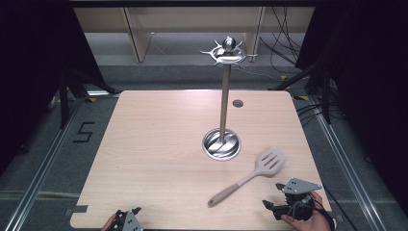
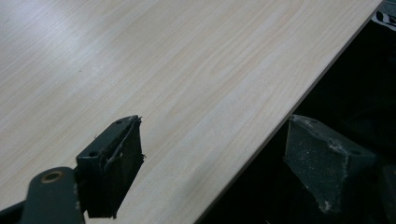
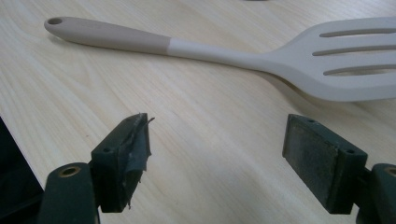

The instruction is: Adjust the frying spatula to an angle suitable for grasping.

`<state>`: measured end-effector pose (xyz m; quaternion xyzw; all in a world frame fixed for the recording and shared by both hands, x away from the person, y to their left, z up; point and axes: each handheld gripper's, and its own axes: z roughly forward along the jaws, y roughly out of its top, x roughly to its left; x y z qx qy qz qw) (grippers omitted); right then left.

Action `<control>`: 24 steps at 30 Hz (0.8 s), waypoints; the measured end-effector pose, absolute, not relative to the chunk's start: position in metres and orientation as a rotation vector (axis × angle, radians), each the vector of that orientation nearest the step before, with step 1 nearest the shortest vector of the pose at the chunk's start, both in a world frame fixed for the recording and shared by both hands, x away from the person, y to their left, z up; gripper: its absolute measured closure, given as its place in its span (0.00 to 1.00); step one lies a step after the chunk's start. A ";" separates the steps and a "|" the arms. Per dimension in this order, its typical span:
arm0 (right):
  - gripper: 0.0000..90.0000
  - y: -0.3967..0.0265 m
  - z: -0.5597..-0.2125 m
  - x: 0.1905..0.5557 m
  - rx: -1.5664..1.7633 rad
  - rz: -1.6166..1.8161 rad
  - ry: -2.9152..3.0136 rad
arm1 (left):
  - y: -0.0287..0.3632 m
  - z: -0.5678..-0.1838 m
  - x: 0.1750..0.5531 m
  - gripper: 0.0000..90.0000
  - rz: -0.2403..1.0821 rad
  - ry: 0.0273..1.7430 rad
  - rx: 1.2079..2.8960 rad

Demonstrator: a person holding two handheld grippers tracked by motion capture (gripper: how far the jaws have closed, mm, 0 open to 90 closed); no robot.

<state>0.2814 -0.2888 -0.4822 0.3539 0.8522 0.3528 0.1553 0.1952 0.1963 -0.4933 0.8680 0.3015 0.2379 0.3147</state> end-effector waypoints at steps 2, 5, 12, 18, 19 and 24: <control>0.27 -0.288 -0.481 0.282 1.014 1.012 2.443 | 0.196 -0.493 0.195 0.20 0.628 0.795 2.287; 0.27 -0.286 -0.479 0.284 0.982 1.018 2.453 | 0.197 -0.493 0.195 0.20 0.628 0.796 2.288; 0.30 -0.274 -0.472 0.290 0.918 1.035 2.490 | 0.197 -0.493 0.195 0.20 0.607 0.794 2.294; 0.33 -0.256 -0.471 0.295 0.850 1.050 2.531 | 0.197 -0.493 0.195 0.20 0.625 0.793 2.289; 0.33 -0.256 -0.471 0.295 0.850 1.050 2.531 | 0.197 -0.493 0.195 0.20 0.625 0.793 2.289; 0.36 -0.241 -0.469 0.304 0.779 1.028 2.594 | 0.196 -0.494 0.195 0.20 0.617 0.788 2.282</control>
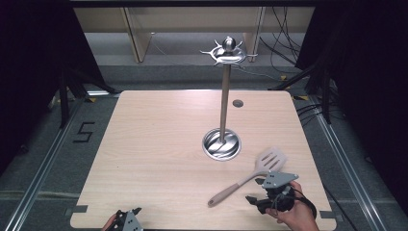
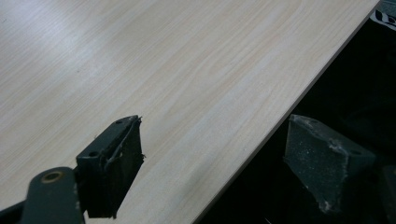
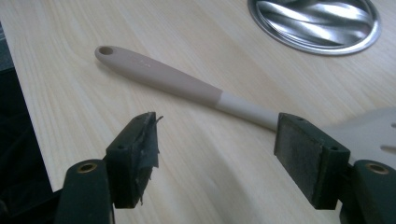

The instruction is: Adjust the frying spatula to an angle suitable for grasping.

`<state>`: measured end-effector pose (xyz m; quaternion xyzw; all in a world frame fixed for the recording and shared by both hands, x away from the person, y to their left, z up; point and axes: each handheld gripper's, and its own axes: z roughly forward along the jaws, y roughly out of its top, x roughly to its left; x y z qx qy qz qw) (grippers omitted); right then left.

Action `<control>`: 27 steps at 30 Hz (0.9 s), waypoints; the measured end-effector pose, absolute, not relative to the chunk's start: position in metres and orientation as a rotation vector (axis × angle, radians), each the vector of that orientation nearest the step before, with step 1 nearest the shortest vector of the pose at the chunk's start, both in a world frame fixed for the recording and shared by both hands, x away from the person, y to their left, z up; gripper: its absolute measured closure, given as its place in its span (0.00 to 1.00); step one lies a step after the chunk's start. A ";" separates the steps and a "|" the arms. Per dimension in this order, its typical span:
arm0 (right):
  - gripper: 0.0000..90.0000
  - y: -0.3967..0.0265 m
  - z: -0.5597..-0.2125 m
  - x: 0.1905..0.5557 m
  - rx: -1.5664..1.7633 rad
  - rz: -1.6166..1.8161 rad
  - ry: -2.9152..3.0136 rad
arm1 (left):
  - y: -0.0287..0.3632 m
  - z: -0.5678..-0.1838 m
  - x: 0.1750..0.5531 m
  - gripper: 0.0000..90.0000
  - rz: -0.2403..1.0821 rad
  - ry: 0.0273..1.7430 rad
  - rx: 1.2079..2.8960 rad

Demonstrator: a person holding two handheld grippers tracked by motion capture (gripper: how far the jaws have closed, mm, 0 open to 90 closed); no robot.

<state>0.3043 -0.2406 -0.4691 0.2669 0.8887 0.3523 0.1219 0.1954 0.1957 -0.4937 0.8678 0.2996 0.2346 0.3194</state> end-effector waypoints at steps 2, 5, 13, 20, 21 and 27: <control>0.38 -0.236 -0.469 0.310 0.741 1.022 2.611 | 0.197 -0.493 0.196 0.20 0.612 0.778 2.298; 0.38 -0.231 -0.470 0.315 0.720 1.009 2.626 | 0.196 -0.493 0.195 0.20 0.615 0.781 2.294; 0.38 -0.209 -0.474 0.332 0.654 0.899 2.701 | 0.196 -0.493 0.195 0.20 0.612 0.770 2.297; 0.38 -0.199 -0.480 0.345 0.565 0.853 2.753 | 0.196 -0.492 0.194 0.20 0.594 0.766 2.302; 0.38 -0.199 -0.480 0.345 0.565 0.853 2.753 | 0.196 -0.492 0.194 0.20 0.594 0.765 2.303; 0.38 -0.190 -0.481 0.354 0.515 0.808 2.793 | 0.196 -0.492 0.194 0.20 0.597 0.763 2.301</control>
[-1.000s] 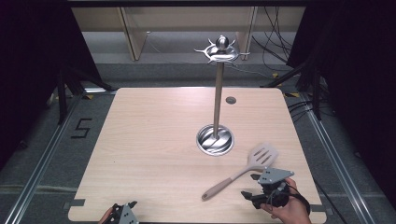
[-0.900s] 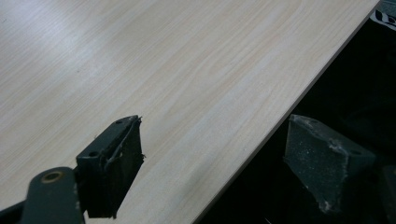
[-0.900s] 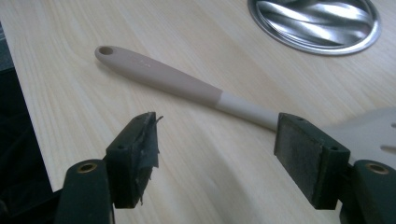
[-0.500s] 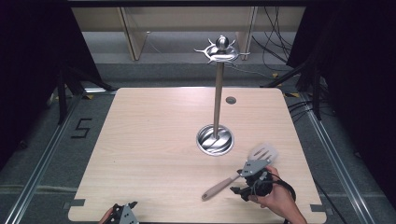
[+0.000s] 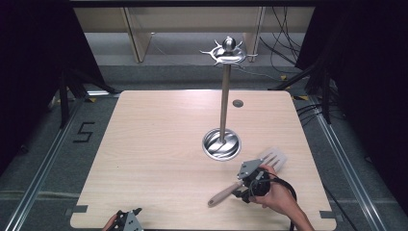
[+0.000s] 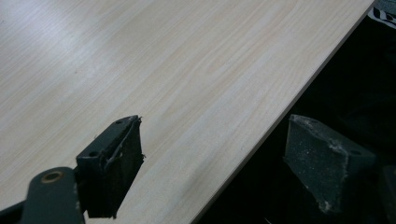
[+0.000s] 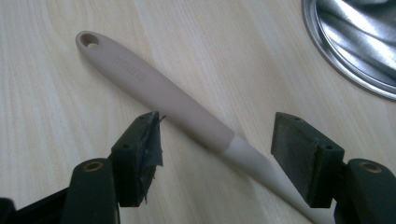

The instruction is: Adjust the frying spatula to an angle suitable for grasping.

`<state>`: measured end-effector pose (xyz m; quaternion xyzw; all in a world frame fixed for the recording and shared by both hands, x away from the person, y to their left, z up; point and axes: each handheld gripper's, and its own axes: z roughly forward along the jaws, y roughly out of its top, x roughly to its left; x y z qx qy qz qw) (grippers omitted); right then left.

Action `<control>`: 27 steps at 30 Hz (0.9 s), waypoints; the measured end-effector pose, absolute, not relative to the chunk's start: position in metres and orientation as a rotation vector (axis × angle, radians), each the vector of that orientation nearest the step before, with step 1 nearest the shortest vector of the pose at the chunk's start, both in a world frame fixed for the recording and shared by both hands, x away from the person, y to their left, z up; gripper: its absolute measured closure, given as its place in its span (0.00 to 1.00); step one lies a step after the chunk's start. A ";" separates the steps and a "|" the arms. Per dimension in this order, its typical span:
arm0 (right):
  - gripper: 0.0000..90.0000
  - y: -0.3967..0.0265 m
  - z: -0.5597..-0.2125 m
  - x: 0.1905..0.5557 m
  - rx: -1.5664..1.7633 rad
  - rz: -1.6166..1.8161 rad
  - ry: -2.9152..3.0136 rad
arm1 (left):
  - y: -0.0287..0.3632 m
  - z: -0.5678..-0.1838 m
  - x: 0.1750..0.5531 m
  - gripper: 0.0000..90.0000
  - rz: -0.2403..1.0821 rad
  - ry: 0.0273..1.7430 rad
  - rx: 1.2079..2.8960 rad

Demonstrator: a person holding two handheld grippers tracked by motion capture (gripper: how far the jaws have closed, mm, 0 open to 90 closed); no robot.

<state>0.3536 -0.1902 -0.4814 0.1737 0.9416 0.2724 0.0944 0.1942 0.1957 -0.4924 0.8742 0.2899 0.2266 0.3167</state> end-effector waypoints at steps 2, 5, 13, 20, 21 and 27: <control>0.38 -0.187 -0.482 0.356 0.488 0.783 2.832 | 0.196 -0.492 0.194 0.20 0.597 0.763 2.302; 0.38 -0.186 -0.485 0.358 0.493 0.761 2.866 | 0.196 -0.492 0.194 0.20 0.598 0.761 2.304; 0.38 -0.182 -0.486 0.363 0.463 0.710 2.889 | 0.194 -0.494 0.194 0.20 0.602 0.777 2.277; 0.40 -0.177 -0.490 0.366 0.439 0.678 2.936 | 0.194 -0.494 0.194 0.20 0.605 0.777 2.278; 0.40 -0.177 -0.489 0.366 0.443 0.664 2.944 | 0.195 -0.492 0.194 0.20 0.598 0.757 2.305; 0.41 -0.172 -0.487 0.364 0.480 0.606 2.943 | 0.196 -0.492 0.194 0.20 0.632 0.756 2.306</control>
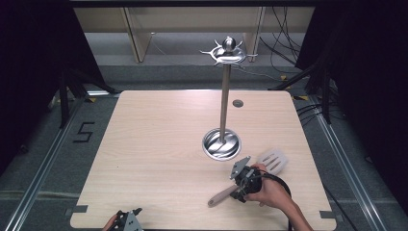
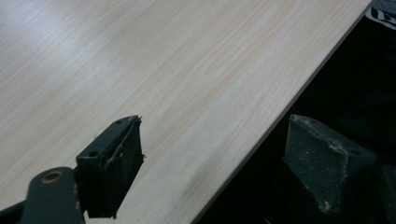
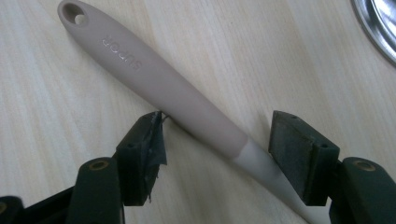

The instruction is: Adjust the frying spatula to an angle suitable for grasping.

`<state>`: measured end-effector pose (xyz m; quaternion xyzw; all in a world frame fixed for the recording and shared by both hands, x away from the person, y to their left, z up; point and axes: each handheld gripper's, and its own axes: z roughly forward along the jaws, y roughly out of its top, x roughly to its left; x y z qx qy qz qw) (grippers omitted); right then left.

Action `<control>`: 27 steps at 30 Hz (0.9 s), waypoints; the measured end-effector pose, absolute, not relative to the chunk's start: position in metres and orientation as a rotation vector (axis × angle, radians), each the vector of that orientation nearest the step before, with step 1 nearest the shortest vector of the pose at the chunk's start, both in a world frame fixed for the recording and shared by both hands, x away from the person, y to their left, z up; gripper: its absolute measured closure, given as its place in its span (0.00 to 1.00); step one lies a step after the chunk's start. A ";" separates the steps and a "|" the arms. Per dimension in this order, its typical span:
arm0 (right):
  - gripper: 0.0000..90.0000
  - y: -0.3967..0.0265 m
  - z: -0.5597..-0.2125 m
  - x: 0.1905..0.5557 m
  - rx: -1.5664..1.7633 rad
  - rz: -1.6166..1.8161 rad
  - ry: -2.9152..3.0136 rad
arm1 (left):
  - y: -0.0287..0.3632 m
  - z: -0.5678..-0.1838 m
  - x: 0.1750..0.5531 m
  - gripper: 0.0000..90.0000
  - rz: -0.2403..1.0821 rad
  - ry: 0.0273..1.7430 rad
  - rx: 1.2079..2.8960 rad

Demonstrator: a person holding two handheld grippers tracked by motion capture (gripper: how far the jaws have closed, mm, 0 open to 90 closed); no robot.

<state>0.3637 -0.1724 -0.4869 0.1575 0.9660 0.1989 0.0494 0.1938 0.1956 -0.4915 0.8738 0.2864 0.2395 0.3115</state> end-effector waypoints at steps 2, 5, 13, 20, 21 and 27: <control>0.43 -0.170 -0.484 0.361 0.551 0.552 2.943 | 0.195 -0.492 0.194 0.20 0.632 0.758 2.301; 0.46 -0.169 -0.483 0.360 0.573 0.526 2.941 | 0.196 -0.491 0.194 0.20 0.604 0.742 2.307; 0.62 -0.164 -0.476 0.352 0.568 0.321 2.966 | 0.196 -0.491 0.193 0.20 0.598 0.745 2.306; 0.69 -0.161 -0.473 0.352 0.562 0.232 2.972 | 0.196 -0.491 0.193 0.21 0.598 0.742 2.307; 0.70 -0.161 -0.473 0.352 0.563 0.221 2.979 | 0.196 -0.491 0.193 0.20 0.598 0.740 2.307; 0.75 -0.159 -0.472 0.354 0.532 0.181 2.987 | 0.193 -0.493 0.193 0.20 0.618 0.756 2.281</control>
